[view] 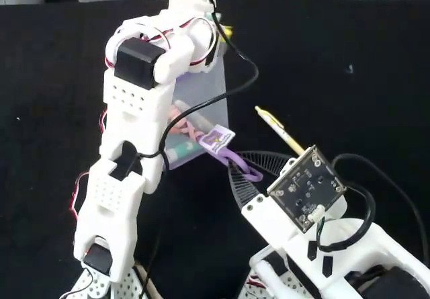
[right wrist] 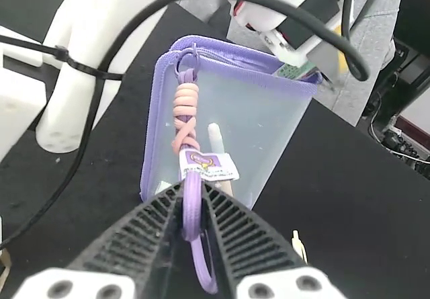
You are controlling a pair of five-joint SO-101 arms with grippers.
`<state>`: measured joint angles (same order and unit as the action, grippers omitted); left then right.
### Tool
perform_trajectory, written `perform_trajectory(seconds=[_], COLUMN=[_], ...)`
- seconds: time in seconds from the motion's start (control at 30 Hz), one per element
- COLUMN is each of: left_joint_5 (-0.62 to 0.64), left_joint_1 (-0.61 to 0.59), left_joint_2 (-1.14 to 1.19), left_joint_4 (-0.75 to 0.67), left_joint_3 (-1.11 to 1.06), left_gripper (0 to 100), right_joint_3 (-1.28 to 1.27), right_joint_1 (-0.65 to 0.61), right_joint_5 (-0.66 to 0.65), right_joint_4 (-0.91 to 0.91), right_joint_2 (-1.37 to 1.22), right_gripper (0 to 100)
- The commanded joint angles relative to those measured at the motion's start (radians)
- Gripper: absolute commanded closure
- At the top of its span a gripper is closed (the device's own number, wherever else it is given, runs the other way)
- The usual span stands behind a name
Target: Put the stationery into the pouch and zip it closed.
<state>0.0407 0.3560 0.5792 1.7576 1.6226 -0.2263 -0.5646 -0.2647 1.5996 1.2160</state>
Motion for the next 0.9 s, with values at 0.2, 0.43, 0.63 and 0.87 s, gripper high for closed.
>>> perform_trajectory(seconds=[0.2, 0.43, 0.63, 0.87], left_joint_5=[0.044, 0.052, 0.221, 0.292], left_joint_1=[0.001, -0.116, -0.349, -0.568], left_joint_2=[-0.14, -0.348, -0.457, -0.468], left_joint_4=[0.0, -0.015, 0.002, 0.003], left_joint_3=[0.044, 0.041, 0.035, 0.035], left_gripper=[73, 73, 73, 73], right_joint_3=[0.004, 0.076, 0.298, 0.791], right_joint_1=[-0.012, -0.008, -0.008, -0.005], right_joint_5=[-0.009, -0.009, -0.008, -0.021], right_joint_4=[-0.025, -0.097, -0.222, -0.281], right_joint_2=[0.005, -0.01, -0.206, -0.599], right_gripper=[98.7, 98.7, 98.7, 98.7])
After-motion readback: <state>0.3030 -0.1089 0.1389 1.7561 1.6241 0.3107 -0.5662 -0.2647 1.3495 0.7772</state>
